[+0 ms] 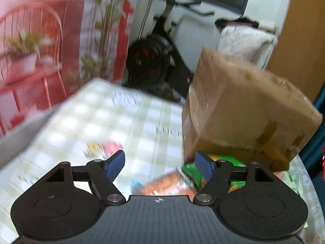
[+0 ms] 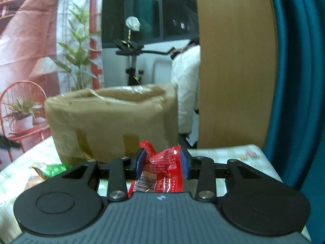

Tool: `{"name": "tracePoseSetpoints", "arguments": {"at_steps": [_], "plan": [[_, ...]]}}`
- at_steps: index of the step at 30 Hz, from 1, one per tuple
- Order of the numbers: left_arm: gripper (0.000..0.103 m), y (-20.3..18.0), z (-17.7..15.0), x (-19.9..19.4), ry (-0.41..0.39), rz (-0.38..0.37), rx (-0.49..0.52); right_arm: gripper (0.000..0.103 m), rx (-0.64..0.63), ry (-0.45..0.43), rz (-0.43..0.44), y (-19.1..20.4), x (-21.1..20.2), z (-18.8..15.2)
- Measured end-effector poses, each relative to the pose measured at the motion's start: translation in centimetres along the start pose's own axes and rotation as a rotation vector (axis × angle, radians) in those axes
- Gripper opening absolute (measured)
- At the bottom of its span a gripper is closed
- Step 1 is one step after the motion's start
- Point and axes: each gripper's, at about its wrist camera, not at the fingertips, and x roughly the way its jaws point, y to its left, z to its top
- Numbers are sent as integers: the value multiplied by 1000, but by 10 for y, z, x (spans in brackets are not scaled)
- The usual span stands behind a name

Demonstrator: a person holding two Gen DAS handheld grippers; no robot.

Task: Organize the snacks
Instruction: 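Lift the red packet with the right tool while the left tool grasps the pink bread packet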

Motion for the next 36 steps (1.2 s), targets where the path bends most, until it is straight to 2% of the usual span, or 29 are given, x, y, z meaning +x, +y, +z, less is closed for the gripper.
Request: {"name": "tracePoseSetpoints", "arguments": {"at_steps": [4,7,12,14,18,23,29,32,36], "plan": [[79,-13,-27,38,108,15,67,38,-12,-5,22,11,8,3],[80,-17,-43,49,148,23,80,38,-17,4,35,15,10,0],[91,-15,-38,63,120,74,13,38,31,23,30,8,13,-4],[95,-16,-36,74,145,88,-1,38,34,25,32,8,14,-4],[100,-21,-37,85,153,122,61,38,25,29,38,8,14,-5],[100,-27,-46,78,132,137,128,38,43,32,45,6,14,-7],[103,-18,-48,74,165,165,176,38,42,29,56,8,12,-8],[103,-17,-51,71,194,160,223,38,41,28,61,9,11,-9],[103,-11,-50,68,208,143,232,38,33,35,75,14,12,-11]]}}
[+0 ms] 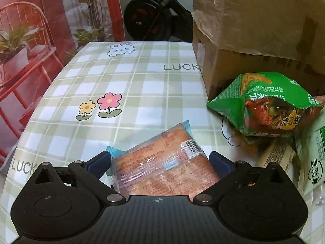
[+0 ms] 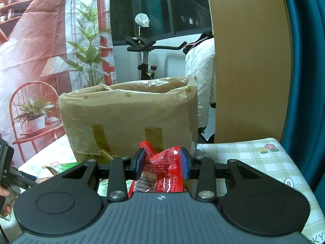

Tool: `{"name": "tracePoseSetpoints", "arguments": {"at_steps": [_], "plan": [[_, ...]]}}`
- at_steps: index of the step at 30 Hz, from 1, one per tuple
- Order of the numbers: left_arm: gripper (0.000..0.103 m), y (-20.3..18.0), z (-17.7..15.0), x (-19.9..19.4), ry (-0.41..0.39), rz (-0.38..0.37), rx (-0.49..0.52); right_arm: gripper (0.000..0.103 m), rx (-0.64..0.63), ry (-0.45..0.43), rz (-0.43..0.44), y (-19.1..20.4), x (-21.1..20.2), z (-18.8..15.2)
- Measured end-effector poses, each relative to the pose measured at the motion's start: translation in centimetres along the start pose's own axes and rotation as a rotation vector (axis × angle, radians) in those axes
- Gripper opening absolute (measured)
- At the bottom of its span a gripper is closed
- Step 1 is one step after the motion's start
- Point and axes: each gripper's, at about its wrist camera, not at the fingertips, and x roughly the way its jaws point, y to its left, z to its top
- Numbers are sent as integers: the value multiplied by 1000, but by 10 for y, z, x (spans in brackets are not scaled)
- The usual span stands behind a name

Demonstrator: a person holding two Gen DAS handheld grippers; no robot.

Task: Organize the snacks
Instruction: 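Lift the red packet with the right tool while the left tool grasps the pink bread packet, then carry both packets over the box and open both tools to drop them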

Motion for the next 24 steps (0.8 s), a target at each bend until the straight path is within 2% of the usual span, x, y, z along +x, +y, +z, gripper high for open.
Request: {"name": "tracePoseSetpoints", "arguments": {"at_steps": [2,8,13,18,24], "plan": [[100,5,-1,-5,-18,-13,-32,38,0,1,8,2,0,-1],[100,23,-7,-36,-117,-55,-138,38,1,-10,28,7,0,1],[100,45,-13,-32,-61,-99,-309,38,7,-5,55,14,5,-2],[98,48,-19,-23,-44,-102,-297,38,7,-4,70,17,6,-1],[98,41,-20,-22,-36,-68,-243,38,0,3,74,18,5,-3]]}}
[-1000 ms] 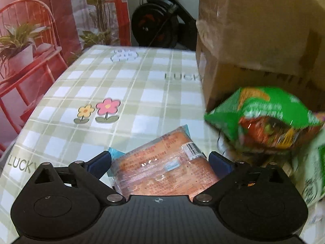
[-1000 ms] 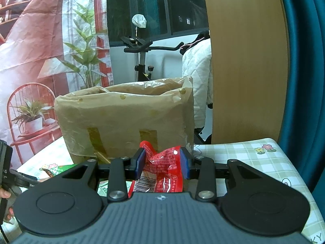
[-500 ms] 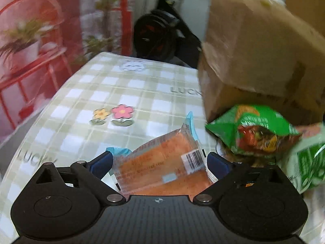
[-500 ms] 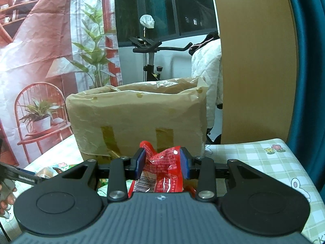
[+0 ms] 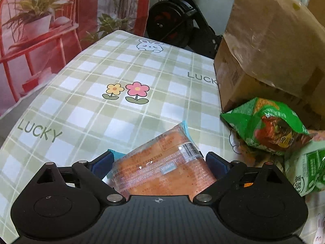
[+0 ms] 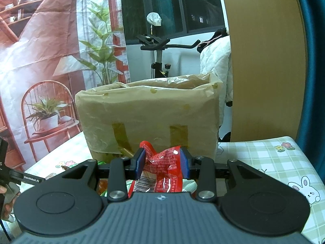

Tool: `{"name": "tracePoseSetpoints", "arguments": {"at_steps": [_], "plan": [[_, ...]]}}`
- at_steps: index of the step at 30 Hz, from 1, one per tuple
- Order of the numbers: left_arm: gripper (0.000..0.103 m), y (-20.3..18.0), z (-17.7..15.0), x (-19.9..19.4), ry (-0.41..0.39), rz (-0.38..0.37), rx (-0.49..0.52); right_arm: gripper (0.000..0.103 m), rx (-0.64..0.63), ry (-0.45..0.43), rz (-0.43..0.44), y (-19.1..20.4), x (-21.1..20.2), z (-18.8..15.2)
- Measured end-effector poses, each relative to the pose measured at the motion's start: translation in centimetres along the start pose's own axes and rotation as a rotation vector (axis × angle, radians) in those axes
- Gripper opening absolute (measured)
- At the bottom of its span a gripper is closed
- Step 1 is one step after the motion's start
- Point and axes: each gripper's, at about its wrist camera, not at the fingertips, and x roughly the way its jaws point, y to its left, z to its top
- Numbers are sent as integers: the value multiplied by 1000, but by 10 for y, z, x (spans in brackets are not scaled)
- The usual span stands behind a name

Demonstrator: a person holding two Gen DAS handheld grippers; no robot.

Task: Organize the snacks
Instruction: 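Carry both packets over the box and open both tools to drop them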

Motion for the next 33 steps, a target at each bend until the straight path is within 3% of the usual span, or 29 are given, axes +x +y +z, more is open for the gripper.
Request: {"name": "tracePoseSetpoints", "arguments": {"at_steps": [7,10,16,25,33], "plan": [[89,-4,-5,-10,-40,-27,77,38,-2,1,6,2,1,0],[89,-5,-3,-18,-78,-74,68,38,-9,-4,9,4,0,1],[88,-20,13,-48,-190,-70,114,38,-14,-22,10,3,-3,6],[88,-47,61,-102,-405,-94,151,38,-47,-85,13,6,-5,32],[88,-107,119,-130,-520,-203,257,38,-79,-169,46,8,4,83]]}}
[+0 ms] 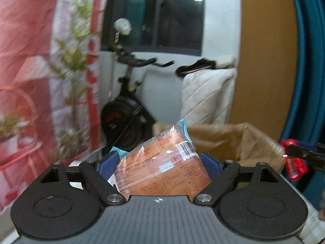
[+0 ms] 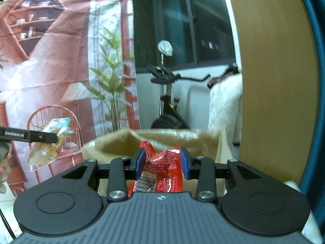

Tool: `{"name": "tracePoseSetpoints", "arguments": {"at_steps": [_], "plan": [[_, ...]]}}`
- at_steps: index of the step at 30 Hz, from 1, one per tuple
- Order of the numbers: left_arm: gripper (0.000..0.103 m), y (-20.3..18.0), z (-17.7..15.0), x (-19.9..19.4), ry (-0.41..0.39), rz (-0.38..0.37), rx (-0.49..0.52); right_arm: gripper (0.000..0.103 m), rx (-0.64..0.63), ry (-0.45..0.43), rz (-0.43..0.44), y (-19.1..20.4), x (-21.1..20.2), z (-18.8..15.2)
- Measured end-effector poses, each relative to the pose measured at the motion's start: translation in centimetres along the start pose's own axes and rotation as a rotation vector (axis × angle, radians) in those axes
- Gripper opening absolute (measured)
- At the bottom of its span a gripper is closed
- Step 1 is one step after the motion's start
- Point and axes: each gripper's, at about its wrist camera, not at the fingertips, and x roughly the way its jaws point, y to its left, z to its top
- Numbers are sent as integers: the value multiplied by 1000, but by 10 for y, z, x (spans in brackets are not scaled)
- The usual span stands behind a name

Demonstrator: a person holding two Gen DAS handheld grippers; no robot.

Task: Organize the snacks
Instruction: 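Carry both packets over the box and open both tools to drop them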

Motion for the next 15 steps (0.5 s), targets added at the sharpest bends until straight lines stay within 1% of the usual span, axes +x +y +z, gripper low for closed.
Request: {"name": "tracePoseSetpoints", "arguments": {"at_steps": [2,4,8,11,12,14,15], "plan": [[88,-14,17,18,-2,-38,5,38,-33,-12,-1,-2,13,15],[88,-26,32,41,4,-55,17,38,-47,-11,-13,-6,33,27],[88,-56,51,97,59,-87,17,38,-25,29,-48,-18,73,35],[89,-68,48,131,121,-110,29,39,15,73,-90,-23,93,30],[89,-70,46,143,145,-123,23,40,30,86,-97,-25,97,28],[91,-67,39,159,186,-150,0,45,52,120,-120,-28,104,21],[92,-65,36,166,202,-148,-13,45,64,139,-122,-29,106,18]]}}
